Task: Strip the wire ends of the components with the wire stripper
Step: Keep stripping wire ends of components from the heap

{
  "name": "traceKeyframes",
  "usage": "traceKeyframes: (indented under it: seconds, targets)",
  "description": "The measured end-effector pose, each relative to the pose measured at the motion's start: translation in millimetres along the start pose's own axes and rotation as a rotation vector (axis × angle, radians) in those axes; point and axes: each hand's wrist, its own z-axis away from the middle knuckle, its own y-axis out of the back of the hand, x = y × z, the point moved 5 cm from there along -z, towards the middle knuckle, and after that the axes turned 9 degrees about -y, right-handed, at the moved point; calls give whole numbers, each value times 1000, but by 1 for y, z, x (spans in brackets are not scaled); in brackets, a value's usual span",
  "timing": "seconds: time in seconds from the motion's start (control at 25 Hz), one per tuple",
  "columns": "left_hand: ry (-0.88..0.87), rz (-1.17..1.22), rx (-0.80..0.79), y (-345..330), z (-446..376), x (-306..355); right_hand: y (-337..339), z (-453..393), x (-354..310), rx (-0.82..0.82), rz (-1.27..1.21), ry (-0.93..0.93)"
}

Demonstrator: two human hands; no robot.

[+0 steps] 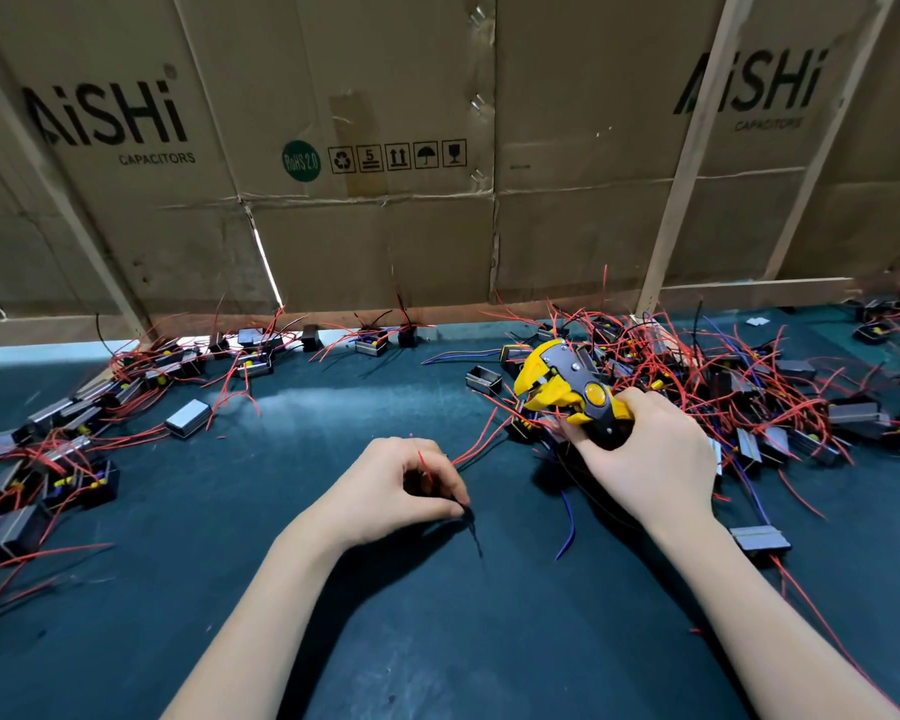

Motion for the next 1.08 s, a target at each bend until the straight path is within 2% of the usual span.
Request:
traceKeyframes:
  seconds: [0.32, 0.52, 0.72, 0.96, 1.08]
  targets:
    - [-3, 42, -46, 0, 3, 1, -6, 4, -6, -47, 69, 111]
    - [-34, -63, 1, -7, -2, 9, -6, 6, -8, -35, 78, 156]
    - [-31, -43, -75, -3, 1, 10, -9, 8, -9, -32, 106, 184]
    - [-55, -355, -129, -13, -6, 15, -9, 8, -9, -20, 93, 188]
    - [-74, -590, -184, -21, -7, 16, -9, 7, -8, -24, 101, 188]
